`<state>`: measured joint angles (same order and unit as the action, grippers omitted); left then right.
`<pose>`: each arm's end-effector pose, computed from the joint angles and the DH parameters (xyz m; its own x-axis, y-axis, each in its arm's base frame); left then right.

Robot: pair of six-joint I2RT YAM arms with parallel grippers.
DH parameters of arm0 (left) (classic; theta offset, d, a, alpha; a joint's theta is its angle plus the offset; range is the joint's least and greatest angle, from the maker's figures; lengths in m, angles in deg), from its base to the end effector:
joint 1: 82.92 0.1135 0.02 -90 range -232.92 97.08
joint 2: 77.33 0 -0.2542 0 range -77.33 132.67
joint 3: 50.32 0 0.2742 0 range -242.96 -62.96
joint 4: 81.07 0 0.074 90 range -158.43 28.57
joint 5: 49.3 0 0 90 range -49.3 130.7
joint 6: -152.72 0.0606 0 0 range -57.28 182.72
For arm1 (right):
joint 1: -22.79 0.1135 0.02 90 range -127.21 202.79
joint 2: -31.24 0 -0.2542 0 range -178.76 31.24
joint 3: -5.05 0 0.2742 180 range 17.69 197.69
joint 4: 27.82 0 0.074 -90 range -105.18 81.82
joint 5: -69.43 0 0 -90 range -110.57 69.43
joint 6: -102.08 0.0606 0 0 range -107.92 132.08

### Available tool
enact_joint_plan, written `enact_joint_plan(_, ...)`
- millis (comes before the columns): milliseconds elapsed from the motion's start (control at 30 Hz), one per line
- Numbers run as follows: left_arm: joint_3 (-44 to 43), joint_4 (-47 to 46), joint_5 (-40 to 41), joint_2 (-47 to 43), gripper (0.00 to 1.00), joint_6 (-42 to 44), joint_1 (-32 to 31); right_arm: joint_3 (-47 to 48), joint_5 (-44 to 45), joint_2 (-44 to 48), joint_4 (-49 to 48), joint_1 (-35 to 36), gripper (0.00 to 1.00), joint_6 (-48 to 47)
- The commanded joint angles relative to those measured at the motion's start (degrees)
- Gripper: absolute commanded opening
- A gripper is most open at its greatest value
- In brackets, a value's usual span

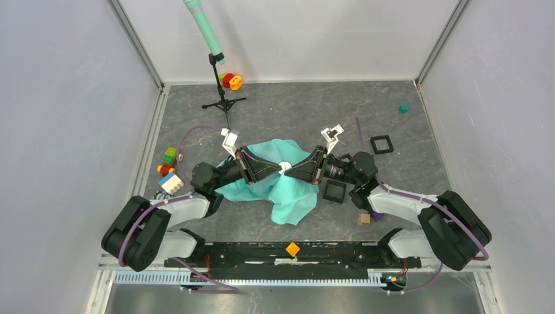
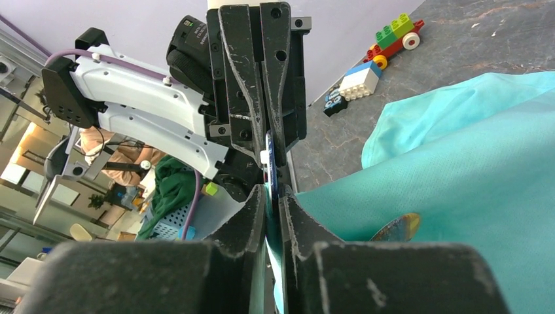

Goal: Remove the brooch from the garment
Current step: Remove the brooch from the clothes.

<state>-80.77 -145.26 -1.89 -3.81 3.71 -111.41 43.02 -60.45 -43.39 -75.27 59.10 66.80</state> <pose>0.2079 -0.1595 0.2127 -0.6136 -0.3850 -0.6893 0.7380 0.0308 -0.6741 0.2115 0.2036 0.2175 -0.6982 0.2644 -0.6654 -0.6788 0.0512 0.7326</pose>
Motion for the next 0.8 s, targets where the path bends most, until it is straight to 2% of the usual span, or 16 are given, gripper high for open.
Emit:
enact_joint_plan(0,-0.65,-2.75,-2.41,0.21,0.02,1.79,-0.68,2.63,-0.18,-1.28,-3.41,0.16,0.11,1.43)
enact_joint_plan(267,-0.65,0.27,-3.11,-0.84,0.02,5.32,-2.11,3.43,-0.64,-2.75,-3.3,0.15,0.07,2.9)
enact_joint_plan(533,-1.8,14.96,-1.34,-6.72,0.02,16.22,-4.37,4.3,0.3,-3.76,1.53,0.16,0.05,2.64)
enact_joint_plan(767,-1.62,21.06,0.04,-9.81,0.02,21.82,-5.95,4.8,0.26,-5.73,-1.68,0.24,0.05,5.14)
